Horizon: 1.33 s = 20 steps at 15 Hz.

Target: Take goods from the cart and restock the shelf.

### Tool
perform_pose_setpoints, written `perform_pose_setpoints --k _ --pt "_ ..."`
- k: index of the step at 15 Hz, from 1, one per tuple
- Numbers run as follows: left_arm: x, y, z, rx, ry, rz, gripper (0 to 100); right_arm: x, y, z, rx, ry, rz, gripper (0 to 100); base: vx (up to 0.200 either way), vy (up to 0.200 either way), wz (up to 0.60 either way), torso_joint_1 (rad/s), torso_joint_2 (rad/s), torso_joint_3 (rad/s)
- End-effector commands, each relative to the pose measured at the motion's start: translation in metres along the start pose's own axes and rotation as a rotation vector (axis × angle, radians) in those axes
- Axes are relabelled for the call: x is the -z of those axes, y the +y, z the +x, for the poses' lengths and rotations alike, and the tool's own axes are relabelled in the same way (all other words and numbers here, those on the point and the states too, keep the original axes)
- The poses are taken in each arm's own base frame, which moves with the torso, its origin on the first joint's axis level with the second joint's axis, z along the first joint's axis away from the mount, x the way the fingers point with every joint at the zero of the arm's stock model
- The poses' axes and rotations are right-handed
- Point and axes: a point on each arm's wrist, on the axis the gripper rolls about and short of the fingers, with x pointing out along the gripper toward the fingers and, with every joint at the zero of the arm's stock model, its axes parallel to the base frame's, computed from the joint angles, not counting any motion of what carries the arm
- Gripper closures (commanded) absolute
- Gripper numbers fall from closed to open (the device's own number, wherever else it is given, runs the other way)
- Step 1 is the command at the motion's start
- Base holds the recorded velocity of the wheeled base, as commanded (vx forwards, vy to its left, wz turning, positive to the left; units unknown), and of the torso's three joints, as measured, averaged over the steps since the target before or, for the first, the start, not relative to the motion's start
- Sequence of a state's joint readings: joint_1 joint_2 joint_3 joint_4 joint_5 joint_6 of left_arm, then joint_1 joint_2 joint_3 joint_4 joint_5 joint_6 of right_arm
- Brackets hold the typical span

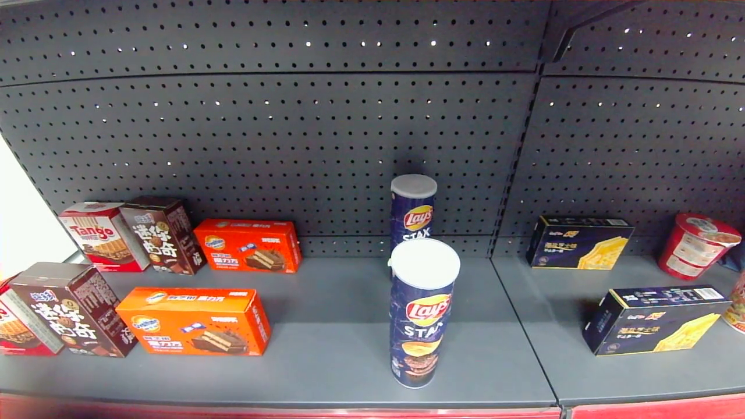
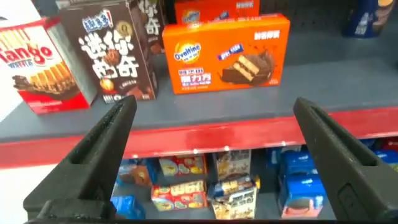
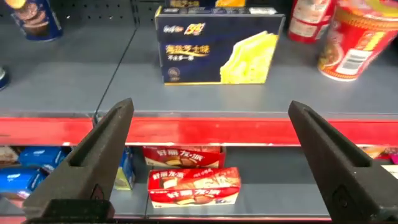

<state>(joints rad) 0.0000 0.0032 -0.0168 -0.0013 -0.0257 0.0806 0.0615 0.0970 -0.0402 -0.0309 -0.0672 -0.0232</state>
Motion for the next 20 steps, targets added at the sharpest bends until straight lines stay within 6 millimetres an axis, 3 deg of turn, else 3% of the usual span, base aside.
perform_pose_setpoints --k 1,3,14,16,20 --pt "0.0049 -0.0003 0.001 0.0 0.015 -0.01 0 0.0067 0.0014 0.0014 -0.049 0.01 0.001 0 0.0 0.0 0.0 0.0 0.0 0.0" --pt "0.005 -0.0003 0.001 0.0 0.016 -0.052 0 0.0069 0.0027 0.0014 -0.11 0.008 0.0 0 0.0 0.0 0.0 0.0 0.0 0.0" --pt "0.0049 -0.0002 0.001 -0.003 0.015 -0.05 0 0.0067 0.0023 0.0015 -0.092 0.005 -0.055 0 0.0 0.0 0.0 0.0 0.0 0.0" --pt "0.005 -0.0002 0.001 -0.008 0.017 -0.061 0 0.0067 0.0023 0.0015 -0.09 0.005 -0.057 0 0.0 -0.2 0.0 0.002 0.01 0.002" --pt "0.005 0.0 0.001 -0.011 0.017 -0.069 0 0.0068 0.0022 0.0015 -0.087 0.005 -0.061 0 0.0 0.0 0.0 0.0 0.0 0.0"
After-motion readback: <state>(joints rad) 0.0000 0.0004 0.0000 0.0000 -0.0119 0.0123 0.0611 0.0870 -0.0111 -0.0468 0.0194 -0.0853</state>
